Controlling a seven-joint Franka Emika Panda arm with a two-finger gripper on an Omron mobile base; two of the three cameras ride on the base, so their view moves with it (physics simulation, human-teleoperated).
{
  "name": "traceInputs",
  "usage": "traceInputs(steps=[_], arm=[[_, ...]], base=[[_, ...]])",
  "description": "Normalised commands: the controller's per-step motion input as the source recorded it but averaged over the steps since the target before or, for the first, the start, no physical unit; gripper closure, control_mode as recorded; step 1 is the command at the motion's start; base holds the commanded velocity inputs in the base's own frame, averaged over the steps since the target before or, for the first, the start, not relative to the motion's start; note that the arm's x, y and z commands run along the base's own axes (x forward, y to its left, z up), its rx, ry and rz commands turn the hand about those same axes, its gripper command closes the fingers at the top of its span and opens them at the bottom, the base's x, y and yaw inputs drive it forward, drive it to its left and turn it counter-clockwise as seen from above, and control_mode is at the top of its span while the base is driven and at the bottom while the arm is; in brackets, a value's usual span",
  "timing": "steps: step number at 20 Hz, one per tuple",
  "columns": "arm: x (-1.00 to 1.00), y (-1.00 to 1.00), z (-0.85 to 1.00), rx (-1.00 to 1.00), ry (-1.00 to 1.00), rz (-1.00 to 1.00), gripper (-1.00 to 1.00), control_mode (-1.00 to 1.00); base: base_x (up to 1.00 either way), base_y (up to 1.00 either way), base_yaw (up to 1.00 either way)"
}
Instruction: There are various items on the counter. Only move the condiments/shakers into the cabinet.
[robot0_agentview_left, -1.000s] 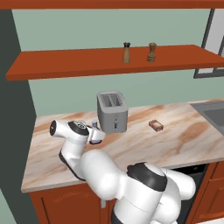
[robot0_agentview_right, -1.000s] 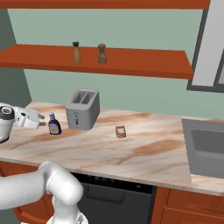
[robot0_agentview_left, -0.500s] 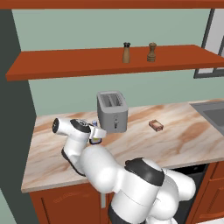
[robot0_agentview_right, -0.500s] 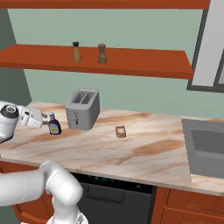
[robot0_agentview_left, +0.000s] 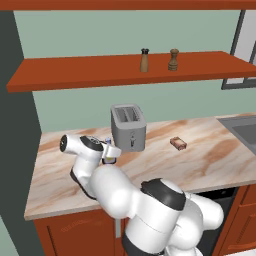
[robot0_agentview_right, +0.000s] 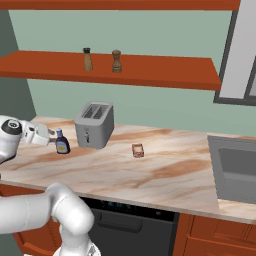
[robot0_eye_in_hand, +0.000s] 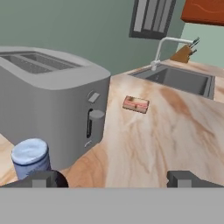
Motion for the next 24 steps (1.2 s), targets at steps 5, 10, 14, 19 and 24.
traceInputs(steps=[5,10,14,19,24], arm=[[0.16,0.00,-0.02,0.00,0.00,0.00,-1.00,-1.00],[0.16,0.00,-0.03,0.00,0.00,0.00,-1.00,-1.00],[0.09,0.00,-0.07,0.00,0.02,0.00,-1.00,-1.00],[0.00,0.08,-0.11,-0.03,0.02,0.00,-1.00,-1.00],[0.00,0.09,-0.03,-0.02,0.00,0.00,-1.00,-1.00]], base=[[0.00,0.00,0.00],[0.00,0.00,0.00],[0.00,0.00,0.00],[0.00,0.00,0.00],[0.00,0.00,0.00]])
